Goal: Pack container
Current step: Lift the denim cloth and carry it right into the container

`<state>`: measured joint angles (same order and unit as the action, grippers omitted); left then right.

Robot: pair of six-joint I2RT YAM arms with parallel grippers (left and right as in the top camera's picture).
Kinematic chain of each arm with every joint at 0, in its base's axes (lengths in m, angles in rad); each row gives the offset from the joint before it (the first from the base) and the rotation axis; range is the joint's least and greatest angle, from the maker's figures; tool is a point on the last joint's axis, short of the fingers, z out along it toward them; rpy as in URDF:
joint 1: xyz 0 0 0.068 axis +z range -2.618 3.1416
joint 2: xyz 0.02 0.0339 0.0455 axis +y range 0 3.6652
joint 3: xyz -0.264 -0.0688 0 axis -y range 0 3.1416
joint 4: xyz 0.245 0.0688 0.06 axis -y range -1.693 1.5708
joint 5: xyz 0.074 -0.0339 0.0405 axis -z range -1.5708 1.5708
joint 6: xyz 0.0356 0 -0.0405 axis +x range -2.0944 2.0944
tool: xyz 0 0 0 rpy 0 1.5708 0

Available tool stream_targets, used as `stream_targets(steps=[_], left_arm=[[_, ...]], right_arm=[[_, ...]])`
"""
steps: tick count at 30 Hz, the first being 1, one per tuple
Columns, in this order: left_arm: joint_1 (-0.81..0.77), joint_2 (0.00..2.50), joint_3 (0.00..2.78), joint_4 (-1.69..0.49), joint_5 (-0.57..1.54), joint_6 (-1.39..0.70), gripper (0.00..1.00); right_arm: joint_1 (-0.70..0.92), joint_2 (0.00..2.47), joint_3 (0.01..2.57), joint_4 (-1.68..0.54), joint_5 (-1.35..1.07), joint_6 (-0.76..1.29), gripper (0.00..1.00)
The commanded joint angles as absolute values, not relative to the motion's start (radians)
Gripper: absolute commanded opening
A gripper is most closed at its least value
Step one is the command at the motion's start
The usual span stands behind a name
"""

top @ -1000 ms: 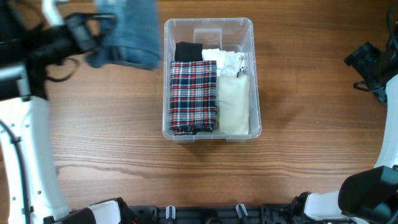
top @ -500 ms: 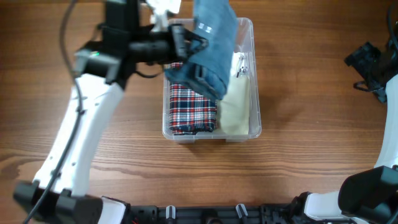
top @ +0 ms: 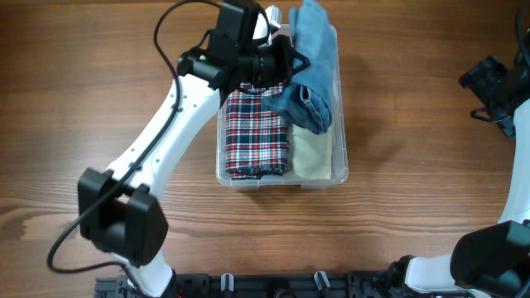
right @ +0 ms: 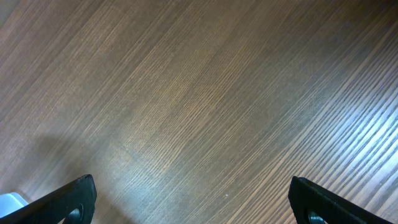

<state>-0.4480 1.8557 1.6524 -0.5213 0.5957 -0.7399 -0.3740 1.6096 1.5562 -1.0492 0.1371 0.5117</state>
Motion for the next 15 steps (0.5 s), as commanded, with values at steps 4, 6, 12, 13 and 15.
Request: stream_targets(steps=[4, 6, 12, 13, 15], left_arm=[[-0.45, 1.903, 1.673, -0.506, 0.48, -0.799, 0.04], [-0.45, 1.907, 1.673, -0.508, 0.48, -0.823, 0.04], [-0.45, 1.908, 1.673, -0.52, 0.477, -0.823, 0.5], [-0.45, 1.908, 1.673, -0.525, 0.478, -0.823, 0.47], [-0.45, 1.908, 1.673, -0.529, 0.481, -0.817, 0.52]], right_arm=[[-0.378, 1.618, 1.549, -1.047, 0.13, 0.524, 1.0], [-0.378, 1.618, 1.549, -1.047, 0.13, 0.524, 1.0], [-0.378, 1.618, 1.549, -1.047, 0.13, 0.524, 1.0], [-0.378, 1.618, 1.549, -1.047, 0.13, 0.524, 1.0], [-0.378, 1.618, 1.549, -1.047, 0.13, 0.524, 1.0]])
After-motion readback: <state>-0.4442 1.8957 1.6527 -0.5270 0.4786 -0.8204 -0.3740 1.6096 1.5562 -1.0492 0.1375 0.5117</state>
